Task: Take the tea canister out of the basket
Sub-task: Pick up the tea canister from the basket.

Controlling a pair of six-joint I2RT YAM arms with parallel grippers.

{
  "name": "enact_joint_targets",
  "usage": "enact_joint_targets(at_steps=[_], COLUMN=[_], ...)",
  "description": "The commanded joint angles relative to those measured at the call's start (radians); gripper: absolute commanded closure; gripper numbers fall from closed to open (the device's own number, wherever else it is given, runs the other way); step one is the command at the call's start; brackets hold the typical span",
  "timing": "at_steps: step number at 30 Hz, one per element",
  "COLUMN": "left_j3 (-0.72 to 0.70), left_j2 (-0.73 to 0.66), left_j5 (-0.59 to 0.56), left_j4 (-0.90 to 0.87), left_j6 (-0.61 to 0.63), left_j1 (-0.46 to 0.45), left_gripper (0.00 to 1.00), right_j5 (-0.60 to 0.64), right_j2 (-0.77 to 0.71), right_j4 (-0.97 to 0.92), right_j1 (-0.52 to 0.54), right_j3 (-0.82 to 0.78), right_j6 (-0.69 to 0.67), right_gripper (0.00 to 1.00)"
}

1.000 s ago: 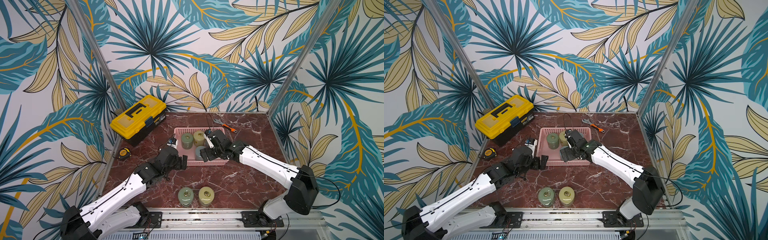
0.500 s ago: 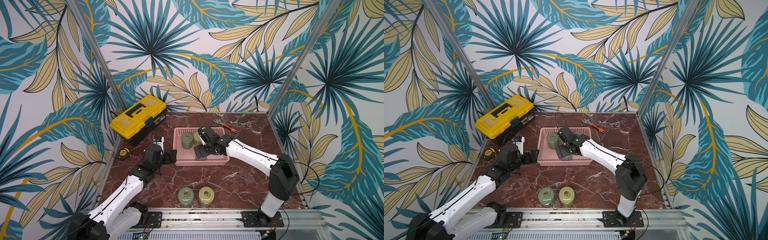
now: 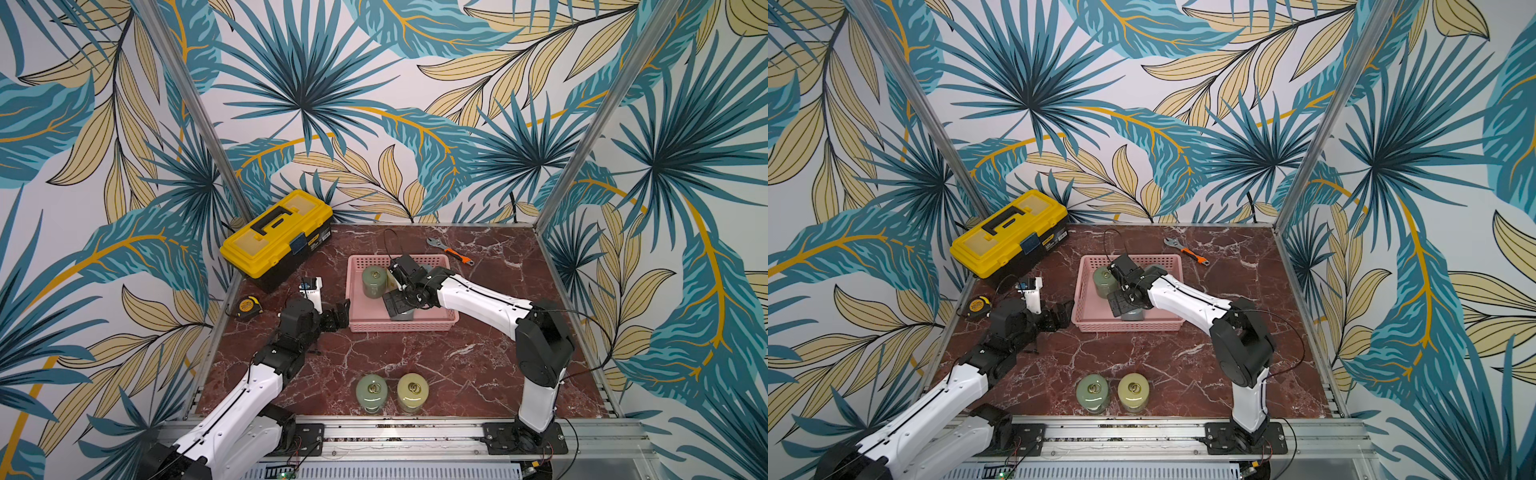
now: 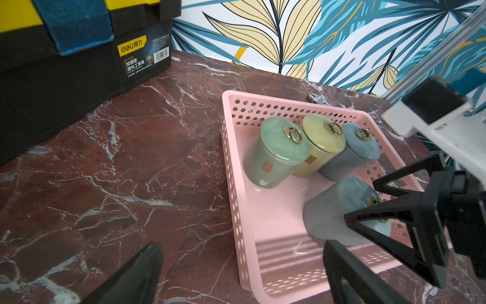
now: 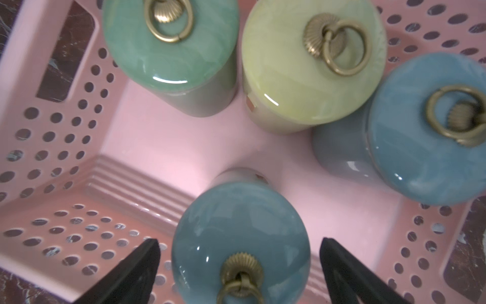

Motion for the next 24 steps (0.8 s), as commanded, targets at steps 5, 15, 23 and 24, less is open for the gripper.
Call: enact_joint_targets(at_steps=[5, 15, 23, 24], left_j3=[-0.023, -0.023, -0.025, -0.025], left_j2=[-0.020, -0.020, -0.018, -0.018], left_j5=[-0.006, -0.011, -0.017, -0.018], left_j4=[0.030, 0.023, 0.024, 0.026], left_j6=[0.019, 0.023, 0.025, 0.026], left_j1=[0.006, 0.005, 0.005, 0.005], left_gripper=[0.00, 0.00, 0.00, 0.00], right_j5=[0.045, 0.033, 0.026, 0.023], right_j2=[0.047, 0.086, 0.082, 0.081], right_j4=[-0.025, -0.023, -0.025, -0.026], right_j1=[0.004, 0.005, 0.003, 0.003], right_j3=[0.018, 0.035, 0.030, 0.030], right_j6=[0.021, 0.020, 0.020, 0.019], right_gripper=[0.01, 0.03, 0.23, 0.26])
